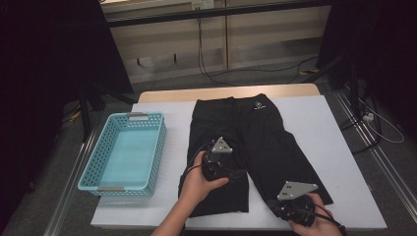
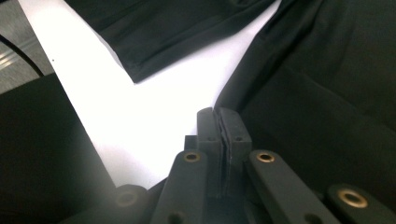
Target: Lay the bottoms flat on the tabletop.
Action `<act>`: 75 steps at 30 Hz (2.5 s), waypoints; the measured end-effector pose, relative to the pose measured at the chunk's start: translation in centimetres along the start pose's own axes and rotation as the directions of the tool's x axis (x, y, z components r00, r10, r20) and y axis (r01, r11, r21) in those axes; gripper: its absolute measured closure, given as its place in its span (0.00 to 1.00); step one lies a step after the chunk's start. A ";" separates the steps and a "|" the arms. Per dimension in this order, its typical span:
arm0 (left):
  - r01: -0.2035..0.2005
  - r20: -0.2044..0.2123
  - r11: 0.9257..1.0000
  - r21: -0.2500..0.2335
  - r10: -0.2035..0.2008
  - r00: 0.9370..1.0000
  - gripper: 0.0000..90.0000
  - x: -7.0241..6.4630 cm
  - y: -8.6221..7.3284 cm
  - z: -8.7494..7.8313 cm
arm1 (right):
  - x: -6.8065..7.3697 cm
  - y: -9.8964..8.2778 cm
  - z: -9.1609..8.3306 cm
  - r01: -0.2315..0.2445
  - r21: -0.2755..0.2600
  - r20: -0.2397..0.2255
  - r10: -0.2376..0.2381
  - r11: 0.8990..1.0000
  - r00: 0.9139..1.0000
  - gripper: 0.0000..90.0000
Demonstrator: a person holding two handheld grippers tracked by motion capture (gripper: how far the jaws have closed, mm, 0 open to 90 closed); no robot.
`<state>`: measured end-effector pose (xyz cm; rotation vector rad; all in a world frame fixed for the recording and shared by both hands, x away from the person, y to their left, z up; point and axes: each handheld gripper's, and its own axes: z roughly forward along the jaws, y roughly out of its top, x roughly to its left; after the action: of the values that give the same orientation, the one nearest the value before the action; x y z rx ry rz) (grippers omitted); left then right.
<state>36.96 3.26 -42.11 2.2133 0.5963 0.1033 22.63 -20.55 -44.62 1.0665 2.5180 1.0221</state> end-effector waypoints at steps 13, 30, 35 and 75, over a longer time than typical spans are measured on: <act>0.018 -0.018 1.000 -0.014 -0.018 1.000 0.25 0.7 -0.1 -0.7 | -0.9 0.4 -1.2 -0.043 -0.068 -0.009 0.043 0.997 0.999 0.73; 0.016 -0.039 1.000 -0.022 -0.017 0.999 0.24 1.3 -0.1 -1.4 | -10.3 -3.5 -4.3 -0.232 -0.061 0.362 0.238 0.971 0.901 0.69; 0.015 -0.048 1.000 -0.026 -0.016 0.999 0.24 1.5 -0.1 -1.5 | -10.7 -4.1 -4.4 -0.289 -0.070 0.295 0.296 0.955 0.908 0.90; 0.076 -0.106 0.997 -0.008 -0.077 0.991 0.21 3.8 -2.0 -3.1 | -19.5 3.2 2.6 -0.366 -0.131 0.287 0.388 0.921 0.876 1.00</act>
<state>38.73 8.24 -41.98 2.1884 0.7382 0.1833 39.34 -31.29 -45.58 1.6010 2.0535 0.9380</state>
